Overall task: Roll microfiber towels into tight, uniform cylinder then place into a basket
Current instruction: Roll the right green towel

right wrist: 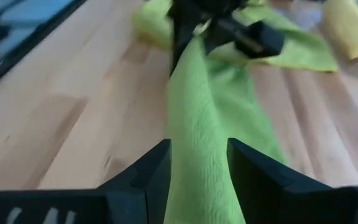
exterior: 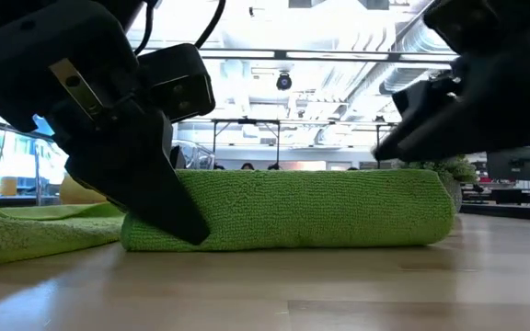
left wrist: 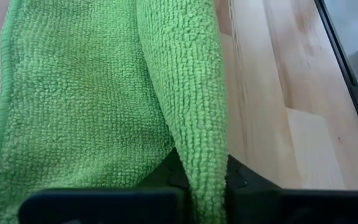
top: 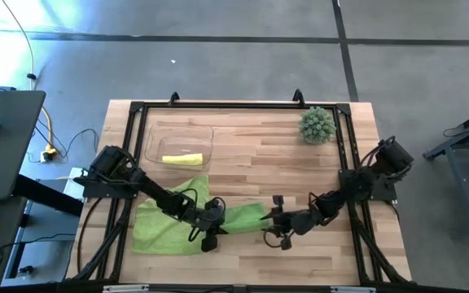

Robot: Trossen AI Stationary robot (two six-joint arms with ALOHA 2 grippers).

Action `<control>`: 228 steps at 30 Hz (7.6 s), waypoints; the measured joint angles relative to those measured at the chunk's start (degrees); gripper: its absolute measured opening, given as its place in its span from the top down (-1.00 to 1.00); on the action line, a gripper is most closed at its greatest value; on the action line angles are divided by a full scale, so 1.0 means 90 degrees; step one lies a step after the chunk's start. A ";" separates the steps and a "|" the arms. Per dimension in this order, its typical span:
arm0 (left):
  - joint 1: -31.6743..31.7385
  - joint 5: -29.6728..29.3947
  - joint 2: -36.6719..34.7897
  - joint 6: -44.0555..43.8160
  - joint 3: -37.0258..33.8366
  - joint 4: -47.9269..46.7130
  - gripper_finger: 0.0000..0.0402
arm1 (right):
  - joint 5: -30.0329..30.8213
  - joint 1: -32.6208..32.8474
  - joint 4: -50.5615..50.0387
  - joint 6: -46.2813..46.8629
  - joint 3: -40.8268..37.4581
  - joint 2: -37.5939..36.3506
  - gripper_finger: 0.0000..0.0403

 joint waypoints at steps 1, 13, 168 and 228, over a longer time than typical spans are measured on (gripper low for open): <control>0.0000 0.0000 0.0000 0.0000 0.0000 0.0000 0.92 | -0.0151 0.0008 -0.0129 -0.0077 0.0000 -0.0001 0.27; 0.0000 -0.0005 0.0002 -0.0055 0.0000 0.0012 0.92 | -0.0706 -0.0302 -0.0760 0.0224 0.0004 0.0379 0.05; -0.1303 -0.2836 -0.0172 0.3626 0.0801 -0.1410 0.20 | -0.2230 -0.0157 -0.3448 0.5554 0.1741 0.1002 0.90; 0.0840 0.0954 0.0071 -0.0624 0.0848 -0.1281 0.78 | 0.0340 0.0632 -0.3749 0.2818 0.1742 0.0641 0.01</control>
